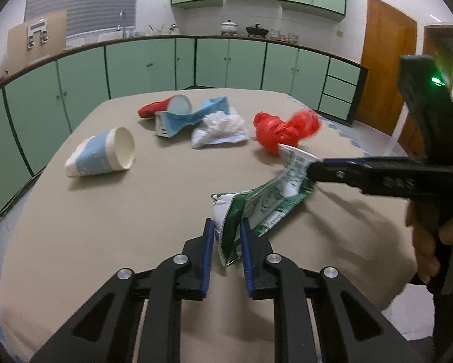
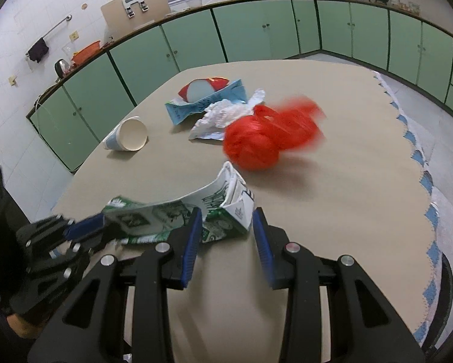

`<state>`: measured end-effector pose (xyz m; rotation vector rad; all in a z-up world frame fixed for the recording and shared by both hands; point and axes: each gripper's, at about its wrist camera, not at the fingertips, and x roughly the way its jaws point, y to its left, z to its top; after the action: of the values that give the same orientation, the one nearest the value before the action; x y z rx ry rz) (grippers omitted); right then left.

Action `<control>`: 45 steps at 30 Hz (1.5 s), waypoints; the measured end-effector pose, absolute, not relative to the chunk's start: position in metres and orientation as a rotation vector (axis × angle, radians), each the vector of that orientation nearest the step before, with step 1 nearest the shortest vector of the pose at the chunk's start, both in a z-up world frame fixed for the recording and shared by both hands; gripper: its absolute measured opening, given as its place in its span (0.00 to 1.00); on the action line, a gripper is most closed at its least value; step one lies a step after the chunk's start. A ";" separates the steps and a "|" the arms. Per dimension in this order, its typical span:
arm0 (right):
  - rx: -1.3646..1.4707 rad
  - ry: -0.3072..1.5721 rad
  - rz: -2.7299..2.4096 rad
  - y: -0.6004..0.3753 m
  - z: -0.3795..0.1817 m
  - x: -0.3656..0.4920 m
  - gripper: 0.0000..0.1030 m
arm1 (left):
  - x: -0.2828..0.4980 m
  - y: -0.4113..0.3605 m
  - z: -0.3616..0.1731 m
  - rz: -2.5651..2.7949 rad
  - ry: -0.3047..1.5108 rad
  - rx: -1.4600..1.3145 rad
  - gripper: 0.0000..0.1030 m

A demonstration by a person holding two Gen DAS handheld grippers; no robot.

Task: Collect trash
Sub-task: 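Grasp the green milk carton with the left tool and lift it, then grasp the red plastic bag with the right tool while the left tool holds the carton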

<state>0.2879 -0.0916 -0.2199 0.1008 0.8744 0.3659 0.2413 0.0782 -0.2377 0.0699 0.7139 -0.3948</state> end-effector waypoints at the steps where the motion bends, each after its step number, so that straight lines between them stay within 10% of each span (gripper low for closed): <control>1: 0.102 0.875 0.362 -0.094 -0.220 0.287 0.34 | 0.236 0.074 -0.237 -0.404 0.716 0.071 0.16; 4: 0.107 0.872 0.351 -0.104 -0.219 0.282 0.34 | 0.223 0.063 -0.235 -0.430 0.703 0.105 0.21; 6: 0.111 0.870 0.344 -0.111 -0.217 0.278 0.34 | 0.220 0.061 -0.234 -0.416 0.681 0.121 0.49; 16: 0.126 0.851 0.318 -0.127 -0.212 0.272 0.34 | 0.248 0.055 -0.243 -0.427 0.729 0.093 0.48; 19: 0.126 0.851 0.312 -0.129 -0.212 0.274 0.34 | 0.248 0.051 -0.246 -0.439 0.737 0.098 0.20; 45: 0.039 0.816 0.302 -0.098 -0.203 0.345 0.35 | 0.301 0.083 -0.200 -0.284 0.558 -0.010 0.20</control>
<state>0.3451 -0.0981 -0.2031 0.0387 0.8162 0.3019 0.3007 0.0830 -0.1997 -0.0103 0.5581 -0.2836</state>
